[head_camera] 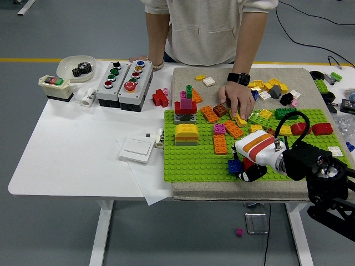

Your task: Pick up the brick,pile it on top of brick,press brick,pick up the brick,pile it on top of brick,press brick

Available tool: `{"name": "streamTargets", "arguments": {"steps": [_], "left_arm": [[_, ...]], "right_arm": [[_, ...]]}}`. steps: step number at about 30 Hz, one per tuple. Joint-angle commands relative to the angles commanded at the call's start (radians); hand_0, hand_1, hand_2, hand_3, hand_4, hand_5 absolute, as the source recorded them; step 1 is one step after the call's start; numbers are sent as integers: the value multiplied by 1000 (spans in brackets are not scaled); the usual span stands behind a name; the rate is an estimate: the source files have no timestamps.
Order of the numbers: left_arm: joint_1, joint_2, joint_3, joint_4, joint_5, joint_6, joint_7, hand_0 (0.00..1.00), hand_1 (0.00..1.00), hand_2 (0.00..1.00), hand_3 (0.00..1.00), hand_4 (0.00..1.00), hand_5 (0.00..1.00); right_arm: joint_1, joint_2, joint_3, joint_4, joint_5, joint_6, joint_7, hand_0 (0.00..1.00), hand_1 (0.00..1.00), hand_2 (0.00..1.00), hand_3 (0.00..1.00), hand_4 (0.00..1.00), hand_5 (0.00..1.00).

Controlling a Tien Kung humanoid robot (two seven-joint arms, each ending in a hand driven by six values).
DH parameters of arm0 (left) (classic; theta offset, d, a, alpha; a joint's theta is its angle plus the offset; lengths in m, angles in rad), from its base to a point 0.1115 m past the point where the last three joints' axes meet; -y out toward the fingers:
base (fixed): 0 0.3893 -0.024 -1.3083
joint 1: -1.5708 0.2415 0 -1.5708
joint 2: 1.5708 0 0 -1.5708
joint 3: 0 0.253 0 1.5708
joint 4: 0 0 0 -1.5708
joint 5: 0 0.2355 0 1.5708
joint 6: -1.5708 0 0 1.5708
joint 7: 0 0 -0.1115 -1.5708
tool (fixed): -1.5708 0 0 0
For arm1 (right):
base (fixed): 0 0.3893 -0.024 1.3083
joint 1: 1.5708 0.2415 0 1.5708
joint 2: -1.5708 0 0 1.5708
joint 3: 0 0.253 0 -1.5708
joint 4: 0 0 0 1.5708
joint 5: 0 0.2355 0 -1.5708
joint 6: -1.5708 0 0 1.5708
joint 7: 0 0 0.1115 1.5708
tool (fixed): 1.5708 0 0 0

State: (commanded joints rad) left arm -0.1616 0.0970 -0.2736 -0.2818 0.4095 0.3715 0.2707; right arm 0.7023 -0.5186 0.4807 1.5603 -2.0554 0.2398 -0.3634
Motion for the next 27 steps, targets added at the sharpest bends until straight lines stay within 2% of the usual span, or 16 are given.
{"name": "streamTargets", "arguments": {"steps": [8, 20, 27], "left_arm": [[-2, 0, 2, 0, -4, 0, -2, 761, 724, 732, 588, 642, 660], [-7, 0, 6, -1, -12, 1, -4, 762, 723, 732, 587, 642, 660], [-7, 0, 6, -1, -12, 0, -4, 762, 723, 732, 588, 642, 660]], "right_arm": [[3, -4, 15, 5, -3, 1, 1, 107, 20, 112, 467, 771, 353], [8, -1, 16, -32, 4, -3, 12, 107, 20, 112, 467, 769, 356], [9, -4, 15, -29, 8, 3, 16, 107, 20, 112, 467, 767, 356]]}}
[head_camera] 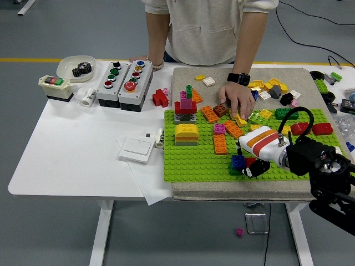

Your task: Pick up the brick,pile it on top of brick,press brick,pick up the brick,pile it on top of brick,press brick

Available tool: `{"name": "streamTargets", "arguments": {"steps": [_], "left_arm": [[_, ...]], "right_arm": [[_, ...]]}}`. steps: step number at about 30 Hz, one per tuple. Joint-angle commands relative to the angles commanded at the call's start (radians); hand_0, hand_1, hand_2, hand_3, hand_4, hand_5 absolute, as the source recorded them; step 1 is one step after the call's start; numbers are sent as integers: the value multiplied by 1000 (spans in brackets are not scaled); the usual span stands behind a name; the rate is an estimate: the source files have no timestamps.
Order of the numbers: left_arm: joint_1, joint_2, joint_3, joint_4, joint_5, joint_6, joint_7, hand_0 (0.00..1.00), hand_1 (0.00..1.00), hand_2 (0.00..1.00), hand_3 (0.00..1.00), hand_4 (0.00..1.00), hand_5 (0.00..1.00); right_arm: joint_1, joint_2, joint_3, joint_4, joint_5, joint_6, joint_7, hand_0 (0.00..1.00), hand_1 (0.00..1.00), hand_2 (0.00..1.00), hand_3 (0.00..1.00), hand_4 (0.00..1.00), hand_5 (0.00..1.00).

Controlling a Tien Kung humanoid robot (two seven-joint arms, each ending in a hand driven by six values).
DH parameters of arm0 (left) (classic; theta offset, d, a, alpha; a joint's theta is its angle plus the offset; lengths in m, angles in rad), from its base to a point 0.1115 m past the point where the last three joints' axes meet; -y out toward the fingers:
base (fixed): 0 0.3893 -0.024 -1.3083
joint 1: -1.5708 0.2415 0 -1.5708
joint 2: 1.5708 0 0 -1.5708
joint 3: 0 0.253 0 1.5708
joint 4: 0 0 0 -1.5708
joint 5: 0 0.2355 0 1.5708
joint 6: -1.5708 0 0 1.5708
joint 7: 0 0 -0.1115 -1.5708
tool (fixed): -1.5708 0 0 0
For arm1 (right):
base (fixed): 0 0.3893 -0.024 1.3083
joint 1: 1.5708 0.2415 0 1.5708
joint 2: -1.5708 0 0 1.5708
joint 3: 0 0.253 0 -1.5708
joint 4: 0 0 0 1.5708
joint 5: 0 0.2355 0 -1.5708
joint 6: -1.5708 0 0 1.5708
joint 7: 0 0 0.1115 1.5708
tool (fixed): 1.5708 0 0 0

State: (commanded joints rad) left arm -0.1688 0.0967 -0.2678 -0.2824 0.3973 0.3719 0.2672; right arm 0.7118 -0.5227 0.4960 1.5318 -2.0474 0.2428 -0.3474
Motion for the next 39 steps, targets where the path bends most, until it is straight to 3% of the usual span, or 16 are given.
{"name": "streamTargets", "arguments": {"steps": [39], "left_arm": [[4, -1, 2, 1, -3, 0, -1, 763, 723, 732, 589, 642, 660]], "right_arm": [[-9, 2, 5, -15, -1, 8, 9, 115, 38, 134, 476, 757, 362]]}}
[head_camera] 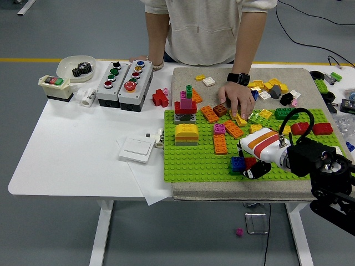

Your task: Pick up the brick,pile it on top of brick,press brick,pick up the brick,pile it on top of brick,press brick

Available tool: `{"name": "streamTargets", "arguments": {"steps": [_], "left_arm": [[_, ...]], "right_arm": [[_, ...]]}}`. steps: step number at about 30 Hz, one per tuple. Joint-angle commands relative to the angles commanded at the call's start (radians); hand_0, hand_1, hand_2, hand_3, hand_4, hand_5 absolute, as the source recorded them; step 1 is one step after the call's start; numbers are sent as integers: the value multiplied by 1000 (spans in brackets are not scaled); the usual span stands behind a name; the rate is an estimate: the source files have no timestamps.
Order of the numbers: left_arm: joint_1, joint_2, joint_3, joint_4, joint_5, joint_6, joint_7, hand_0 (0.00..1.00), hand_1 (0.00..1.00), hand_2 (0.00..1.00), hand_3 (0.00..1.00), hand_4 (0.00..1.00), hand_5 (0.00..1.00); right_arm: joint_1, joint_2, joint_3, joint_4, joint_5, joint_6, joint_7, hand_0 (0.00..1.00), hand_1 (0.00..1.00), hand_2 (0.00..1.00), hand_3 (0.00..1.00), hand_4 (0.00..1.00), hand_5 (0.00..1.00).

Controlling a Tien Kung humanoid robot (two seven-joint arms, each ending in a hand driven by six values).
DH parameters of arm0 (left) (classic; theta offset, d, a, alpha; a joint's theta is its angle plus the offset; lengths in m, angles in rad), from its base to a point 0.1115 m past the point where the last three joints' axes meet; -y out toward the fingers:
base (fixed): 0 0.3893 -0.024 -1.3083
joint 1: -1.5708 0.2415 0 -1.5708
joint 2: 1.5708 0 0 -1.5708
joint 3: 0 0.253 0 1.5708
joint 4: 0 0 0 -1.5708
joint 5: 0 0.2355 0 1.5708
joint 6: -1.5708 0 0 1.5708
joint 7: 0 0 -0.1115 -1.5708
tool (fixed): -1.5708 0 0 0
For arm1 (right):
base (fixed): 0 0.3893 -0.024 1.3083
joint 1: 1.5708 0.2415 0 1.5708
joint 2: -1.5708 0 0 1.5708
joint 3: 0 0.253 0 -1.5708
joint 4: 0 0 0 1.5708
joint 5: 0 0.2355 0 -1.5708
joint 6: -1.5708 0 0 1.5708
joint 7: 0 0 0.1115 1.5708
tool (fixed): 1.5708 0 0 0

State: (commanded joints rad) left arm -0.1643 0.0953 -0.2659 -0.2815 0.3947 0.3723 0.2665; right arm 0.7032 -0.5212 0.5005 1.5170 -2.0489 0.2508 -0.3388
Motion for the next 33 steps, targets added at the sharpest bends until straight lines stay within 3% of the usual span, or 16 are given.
{"name": "streamTargets", "arguments": {"steps": [16, 17, 22, 23, 33], "left_arm": [[6, 0, -4, 0, 8, -1, 2, 764, 723, 733, 589, 642, 661], [6, 0, -5, 0, 9, -1, 2, 765, 723, 734, 586, 642, 661], [6, 0, -4, 0, 8, -1, 2, 765, 723, 734, 586, 642, 661], [6, 0, -4, 0, 8, -1, 2, 763, 724, 733, 588, 642, 661], [2, 1, 1, -1, 1, -2, -1, 762, 723, 733, 588, 641, 661]], "right_arm": [[-6, -1, 4, 9, -12, 18, 4, 122, 48, 145, 490, 799, 377], [-7, -1, 5, 10, -12, 20, 4, 122, 55, 150, 512, 858, 401], [-8, -2, 10, 16, -16, 28, 5, 122, 55, 150, 512, 858, 401], [-8, -2, 11, 16, -16, 29, 5, 122, 54, 153, 550, 974, 475], [-10, -6, 23, 25, -21, 32, 6, 124, 54, 154, 577, 998, 511]]}}
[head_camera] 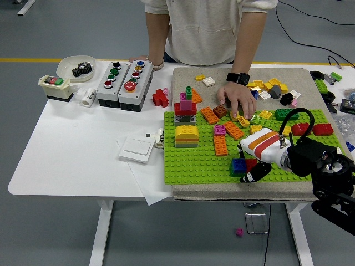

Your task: Pick up the brick,pile it on top of brick,press brick,pick up the brick,pile it on top of brick,press brick

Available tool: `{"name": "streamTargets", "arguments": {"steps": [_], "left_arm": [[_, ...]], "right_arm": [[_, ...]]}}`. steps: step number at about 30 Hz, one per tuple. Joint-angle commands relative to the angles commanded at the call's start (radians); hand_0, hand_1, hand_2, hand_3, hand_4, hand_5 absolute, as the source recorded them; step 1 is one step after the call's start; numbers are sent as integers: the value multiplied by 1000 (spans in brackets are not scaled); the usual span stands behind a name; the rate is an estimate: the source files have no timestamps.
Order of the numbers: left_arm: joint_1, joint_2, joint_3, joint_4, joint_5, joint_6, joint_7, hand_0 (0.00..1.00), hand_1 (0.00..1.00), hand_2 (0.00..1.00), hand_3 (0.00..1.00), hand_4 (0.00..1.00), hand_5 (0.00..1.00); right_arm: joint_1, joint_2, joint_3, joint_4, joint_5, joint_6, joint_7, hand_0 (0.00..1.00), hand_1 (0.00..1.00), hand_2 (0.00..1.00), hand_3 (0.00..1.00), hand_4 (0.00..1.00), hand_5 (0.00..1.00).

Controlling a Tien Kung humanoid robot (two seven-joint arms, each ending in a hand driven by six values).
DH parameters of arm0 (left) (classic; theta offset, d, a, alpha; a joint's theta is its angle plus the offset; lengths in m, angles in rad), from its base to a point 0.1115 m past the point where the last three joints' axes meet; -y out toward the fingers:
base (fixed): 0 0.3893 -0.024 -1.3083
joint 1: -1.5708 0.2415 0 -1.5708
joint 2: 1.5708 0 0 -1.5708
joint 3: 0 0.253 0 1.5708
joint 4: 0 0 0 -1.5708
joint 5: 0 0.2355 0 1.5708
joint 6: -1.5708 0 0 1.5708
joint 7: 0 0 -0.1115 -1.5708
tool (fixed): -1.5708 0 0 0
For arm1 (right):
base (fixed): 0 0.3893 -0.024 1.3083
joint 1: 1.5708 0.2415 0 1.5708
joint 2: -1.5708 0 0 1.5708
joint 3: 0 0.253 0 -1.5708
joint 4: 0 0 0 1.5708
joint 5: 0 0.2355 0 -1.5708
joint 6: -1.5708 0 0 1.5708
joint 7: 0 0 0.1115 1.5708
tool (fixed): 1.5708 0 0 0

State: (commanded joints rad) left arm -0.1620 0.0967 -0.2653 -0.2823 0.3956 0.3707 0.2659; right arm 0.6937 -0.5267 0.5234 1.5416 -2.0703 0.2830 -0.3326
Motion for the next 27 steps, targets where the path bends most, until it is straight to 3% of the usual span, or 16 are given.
{"name": "streamTargets", "arguments": {"steps": [13, 14, 22, 25, 26, 27], "left_arm": [[-1, -1, 1, 0, -3, 0, -1, 762, 723, 733, 588, 641, 661], [-1, -1, 0, 0, -3, 0, -1, 763, 724, 732, 587, 641, 661], [-2, 0, 2, 1, -4, -1, -2, 763, 723, 733, 587, 641, 661], [-2, 0, 2, 1, -5, 0, -3, 763, 723, 733, 587, 641, 661], [-2, -1, 2, 1, -5, 0, -3, 763, 723, 733, 588, 641, 662], [-2, -1, 1, 2, -4, 0, -3, 763, 723, 733, 588, 641, 662]], "right_arm": [[-23, -8, 54, 36, -8, 15, -6, 126, 55, 161, 641, 998, 531], [-28, -10, 69, 46, -10, 17, -8, 127, 67, 165, 720, 998, 533], [-101, -47, 205, 156, -11, 35, -40, 161, 89, 185, 725, 998, 554], [-146, -66, 274, 215, -4, -28, -70, 161, 89, 185, 725, 998, 554], [-160, -70, 297, 230, 2, -54, -77, 264, 187, 248, 604, 998, 547], [-179, -75, 328, 237, 10, -97, -84, 264, 187, 248, 604, 998, 547]]}}
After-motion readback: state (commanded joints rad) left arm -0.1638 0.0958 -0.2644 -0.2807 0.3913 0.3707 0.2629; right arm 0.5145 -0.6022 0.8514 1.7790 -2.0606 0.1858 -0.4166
